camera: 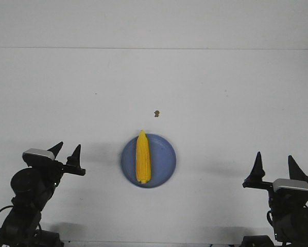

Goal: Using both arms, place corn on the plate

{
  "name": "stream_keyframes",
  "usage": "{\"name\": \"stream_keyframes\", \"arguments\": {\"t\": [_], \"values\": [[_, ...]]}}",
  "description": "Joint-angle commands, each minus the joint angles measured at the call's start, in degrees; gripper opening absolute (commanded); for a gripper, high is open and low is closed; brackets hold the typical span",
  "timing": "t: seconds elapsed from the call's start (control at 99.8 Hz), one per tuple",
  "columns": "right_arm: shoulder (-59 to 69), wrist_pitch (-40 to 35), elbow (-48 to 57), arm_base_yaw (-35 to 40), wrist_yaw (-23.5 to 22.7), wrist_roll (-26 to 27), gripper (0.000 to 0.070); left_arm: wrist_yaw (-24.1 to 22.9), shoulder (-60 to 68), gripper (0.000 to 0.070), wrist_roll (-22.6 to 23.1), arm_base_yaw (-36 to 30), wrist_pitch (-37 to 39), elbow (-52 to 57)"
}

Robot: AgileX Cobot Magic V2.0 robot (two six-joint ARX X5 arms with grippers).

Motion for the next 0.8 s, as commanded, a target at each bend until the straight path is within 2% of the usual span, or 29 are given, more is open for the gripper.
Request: {"name": "stream_keyframes", "arguments": {"t": [0.0,0.01,0.09,0.792], "values": [[0.3,0.3,0.3,0.0,0.3,-0.3,0.0244,-0.1,-0.4,0.0027,-0.1,-0.1,0.7,0.6],[0.3,0.3,0.3,0.0,0.3,-0.3,0.0214,-0.1,-0.5,0.0000,-0.1,-0.1,0.7,0.6],[0.3,0.3,0.3,0.0,0.4,-0.3,0.0000,-0.1,-1.0,0.0006,-0.1,-0.1,0.7,0.6],[0.3,1.3,0.3,0.0,0.4,-0.3,0.0000,-0.1,-1.4,0.0012,-0.3,-0.1,0.6,0.7]]}}
